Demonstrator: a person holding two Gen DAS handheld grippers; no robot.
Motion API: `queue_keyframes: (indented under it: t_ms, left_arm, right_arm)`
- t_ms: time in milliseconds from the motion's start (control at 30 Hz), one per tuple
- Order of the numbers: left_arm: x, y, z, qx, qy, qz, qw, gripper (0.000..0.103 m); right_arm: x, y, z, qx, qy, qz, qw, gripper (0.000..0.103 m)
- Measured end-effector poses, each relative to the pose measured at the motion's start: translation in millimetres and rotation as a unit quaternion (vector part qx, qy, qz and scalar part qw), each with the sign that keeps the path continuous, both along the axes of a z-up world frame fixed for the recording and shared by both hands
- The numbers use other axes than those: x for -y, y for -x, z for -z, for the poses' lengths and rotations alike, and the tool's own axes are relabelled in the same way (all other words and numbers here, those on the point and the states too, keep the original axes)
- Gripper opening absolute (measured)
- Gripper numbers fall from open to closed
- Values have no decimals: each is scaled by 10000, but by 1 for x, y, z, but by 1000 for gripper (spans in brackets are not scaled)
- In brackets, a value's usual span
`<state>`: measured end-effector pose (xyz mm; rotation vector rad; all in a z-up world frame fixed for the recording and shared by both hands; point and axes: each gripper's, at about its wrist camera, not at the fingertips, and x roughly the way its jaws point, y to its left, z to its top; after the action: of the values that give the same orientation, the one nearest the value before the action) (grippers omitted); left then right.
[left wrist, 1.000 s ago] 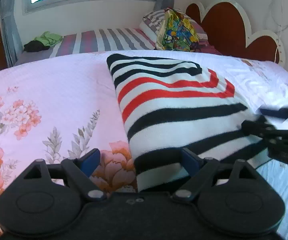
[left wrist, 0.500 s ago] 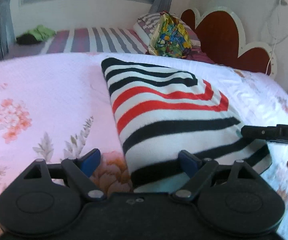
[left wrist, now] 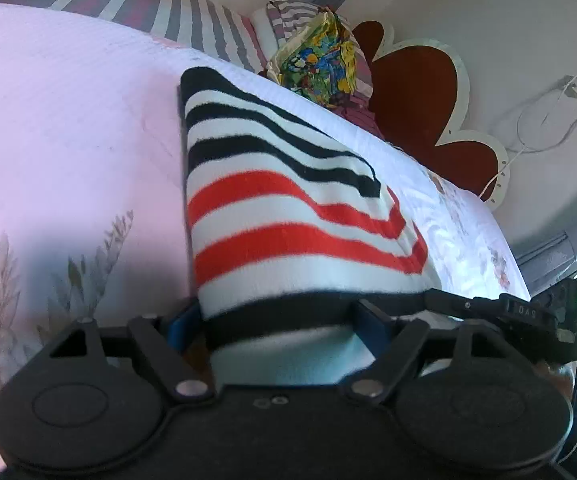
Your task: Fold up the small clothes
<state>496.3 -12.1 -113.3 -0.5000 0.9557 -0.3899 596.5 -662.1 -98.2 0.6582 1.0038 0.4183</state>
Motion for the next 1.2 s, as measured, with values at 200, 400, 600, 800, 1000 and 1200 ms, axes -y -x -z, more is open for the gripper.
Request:
queue_keyframes:
  t_ms: [200, 400, 600, 800, 1000, 1200]
  left_arm:
    - [3, -11, 0, -58, -82, 120, 9999, 78]
    - [7, -12, 0, -29, -229, 211, 9995, 77]
    - [18, -6, -7, 216, -616, 293, 9974, 62]
    - [23, 5, -21, 537, -835, 426, 9941, 49]
    - [17, 23, -43, 840, -817, 642, 9910, 47]
    - [-2, 42, -76, 1030, -825, 602, 9894, 47]
  right_arm:
    - [-13, -15, 1, -61, -19, -217, 9997, 65]
    - [-6, -13, 7, -26, -195, -341, 9992, 44]
    - [-31, -2, -10, 422, 594, -464, 9963, 36]
    - [-54, 15, -39, 865, 1100, -433, 9892, 33]
    - [-94, 41, -65, 1202, 1525, -629, 9789, 33]
    - [-170, 74, -78, 1394, 1477, -734, 9764, 33]
